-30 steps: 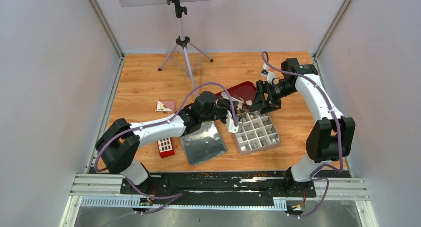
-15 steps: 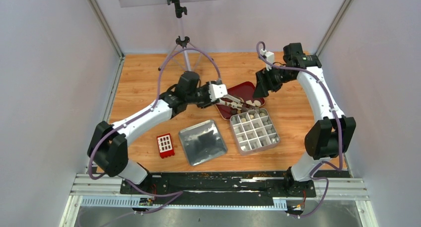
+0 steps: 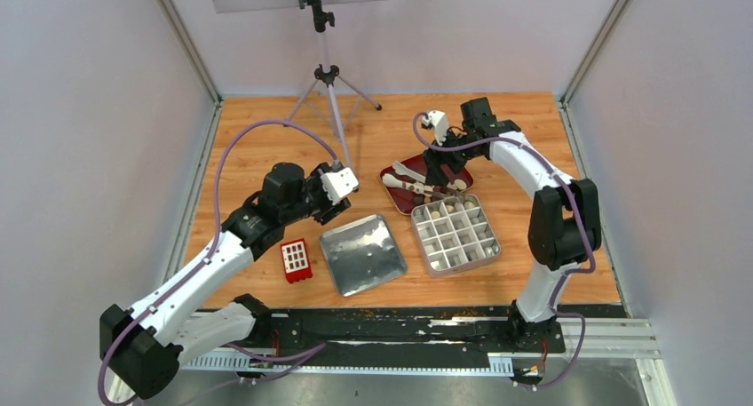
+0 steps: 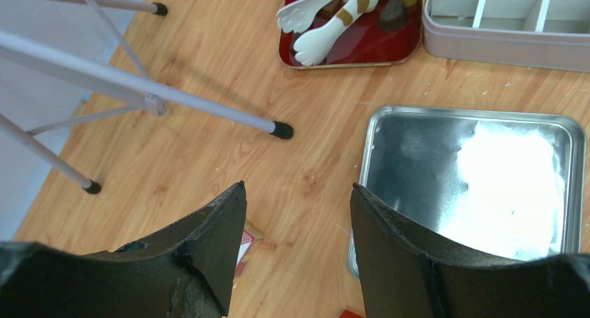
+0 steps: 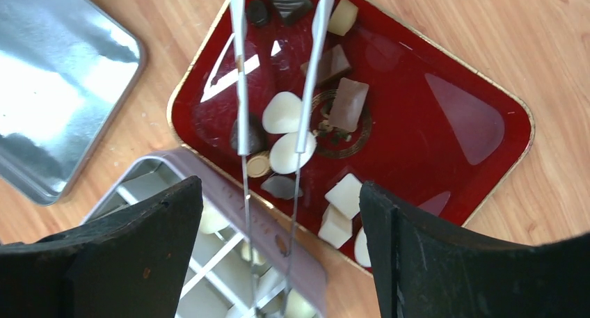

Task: Pack the chocolate
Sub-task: Pick up the clamp from the plate.

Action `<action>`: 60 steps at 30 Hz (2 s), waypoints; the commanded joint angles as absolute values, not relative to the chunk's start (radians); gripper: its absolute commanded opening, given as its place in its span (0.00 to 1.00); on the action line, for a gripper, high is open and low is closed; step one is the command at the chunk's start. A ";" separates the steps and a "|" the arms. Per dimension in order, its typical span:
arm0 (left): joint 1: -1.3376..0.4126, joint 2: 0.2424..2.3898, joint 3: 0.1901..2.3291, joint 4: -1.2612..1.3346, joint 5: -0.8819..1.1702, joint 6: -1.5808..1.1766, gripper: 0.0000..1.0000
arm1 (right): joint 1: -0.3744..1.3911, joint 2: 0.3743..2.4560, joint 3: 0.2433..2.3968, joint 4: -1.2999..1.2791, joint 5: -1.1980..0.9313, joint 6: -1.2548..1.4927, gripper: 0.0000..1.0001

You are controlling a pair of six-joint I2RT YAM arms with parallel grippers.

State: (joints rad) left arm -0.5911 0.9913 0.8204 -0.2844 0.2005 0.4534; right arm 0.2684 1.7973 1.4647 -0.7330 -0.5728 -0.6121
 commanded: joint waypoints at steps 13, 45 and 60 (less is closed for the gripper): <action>-0.587 1.007 0.834 -0.343 0.151 0.475 0.65 | 0.271 1.906 1.421 -0.645 -0.634 -0.732 0.84; -0.585 1.037 0.846 -0.312 0.124 0.497 0.65 | 0.270 1.851 1.495 -0.764 -0.618 -0.639 0.36; -0.585 0.912 0.781 -0.284 0.161 0.438 0.65 | 0.261 1.763 1.653 -1.228 -0.267 -0.590 0.42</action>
State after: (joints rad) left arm -0.5884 0.9379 0.8066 -0.3355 0.1341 0.4797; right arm 0.2649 1.8210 1.6951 -1.1206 -0.3340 -0.6140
